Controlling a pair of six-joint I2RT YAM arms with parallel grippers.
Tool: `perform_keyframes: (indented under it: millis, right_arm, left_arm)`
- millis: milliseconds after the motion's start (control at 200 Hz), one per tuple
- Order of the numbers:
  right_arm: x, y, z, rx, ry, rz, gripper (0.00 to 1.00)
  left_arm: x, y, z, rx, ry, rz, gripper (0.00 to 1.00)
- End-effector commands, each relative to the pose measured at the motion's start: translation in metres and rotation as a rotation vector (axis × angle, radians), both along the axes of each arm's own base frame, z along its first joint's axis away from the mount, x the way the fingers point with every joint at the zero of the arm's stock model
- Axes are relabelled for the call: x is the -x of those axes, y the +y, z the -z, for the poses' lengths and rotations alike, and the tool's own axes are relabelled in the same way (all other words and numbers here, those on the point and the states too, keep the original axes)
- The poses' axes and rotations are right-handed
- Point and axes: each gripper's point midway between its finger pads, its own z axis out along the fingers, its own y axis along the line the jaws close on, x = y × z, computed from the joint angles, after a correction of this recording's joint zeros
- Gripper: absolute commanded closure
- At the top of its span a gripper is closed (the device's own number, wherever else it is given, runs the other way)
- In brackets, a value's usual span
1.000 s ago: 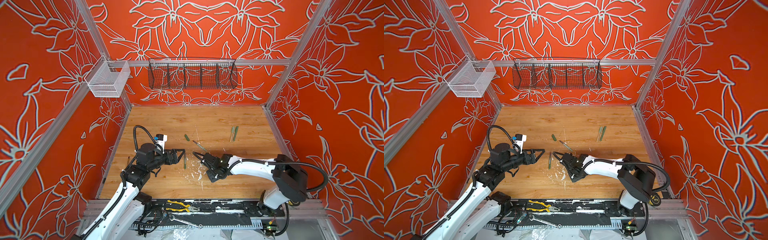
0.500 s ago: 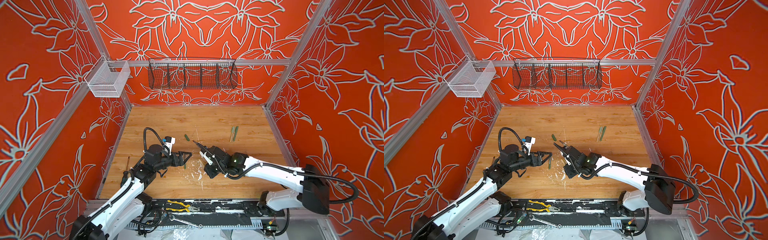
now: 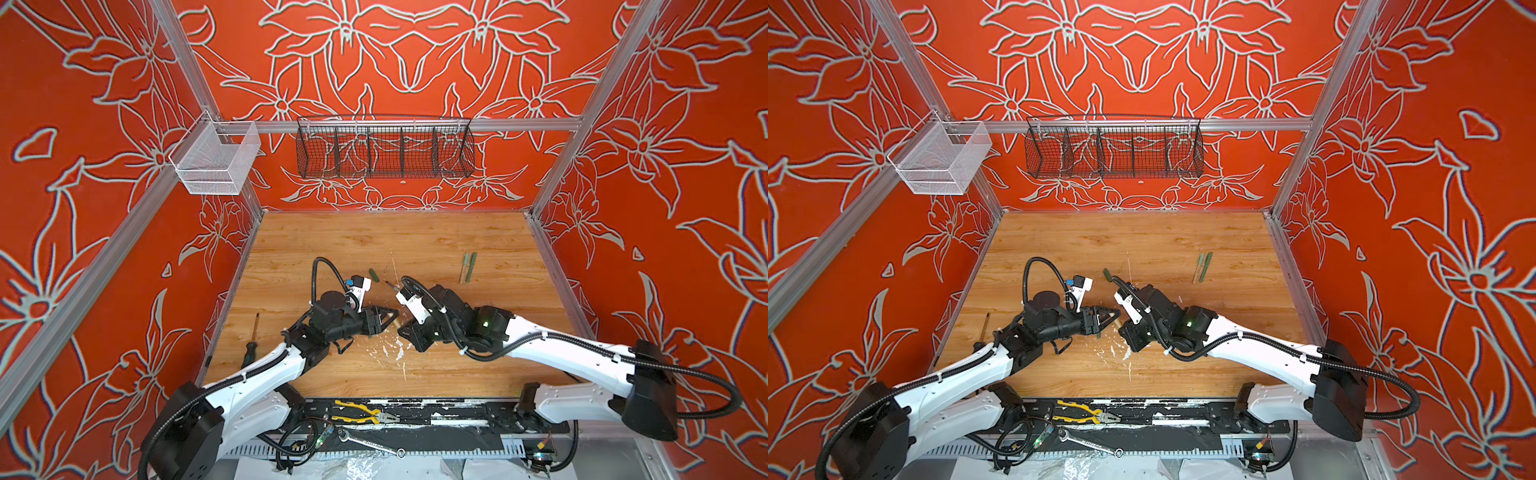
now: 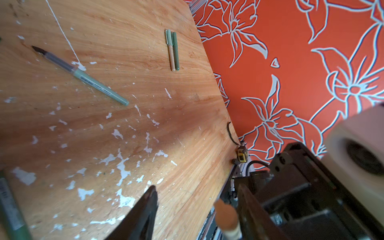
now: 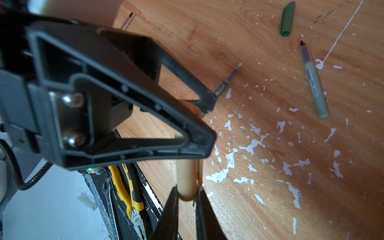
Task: Insert pens into pen caps
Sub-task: Pass the pen cap, then pick up a pen at the center of the table.
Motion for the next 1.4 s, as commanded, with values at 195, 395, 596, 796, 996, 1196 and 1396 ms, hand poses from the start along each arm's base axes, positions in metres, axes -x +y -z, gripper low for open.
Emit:
perform_keyframes:
  millis: [195,395,596,796,996,1196,1396]
  right_arm:
    - [-0.008,0.004,-0.011,-0.028,-0.027,0.037,0.83]
    - [-0.012,0.002,-0.002,0.000,-0.030,0.059,0.84]
    - [-0.017,0.004,-0.001,-0.002,-0.036,0.074,0.83]
    - [-0.023,-0.004,0.006,0.055,-0.063,0.085,0.58]
    - [-0.052,-0.029,0.041,0.151,0.022,0.090,0.42]
    - [-0.085,-0.051,0.084,0.400,0.137,0.025,0.32]
    - [-0.122,-0.046,0.106,0.504,0.165,-0.031,0.31]
  left_arm:
    - [-0.008,-0.017,-0.026,0.073,-0.057,0.030,0.71]
    - [-0.009,-0.018,-0.032,0.072,-0.069,0.031,0.91]
    - [-0.009,-0.016,-0.035,0.069,-0.080,0.024,1.00]
    - [-0.016,0.002,-0.033,-0.089,-0.125,-0.049,1.00]
    - [-0.022,0.065,-0.058,-0.377,-0.232,-0.225,1.00]
    - [-0.007,0.092,-0.078,-0.490,-0.233,-0.204,1.00]
    - [0.017,0.108,-0.088,-0.516,-0.266,-0.194,1.00]
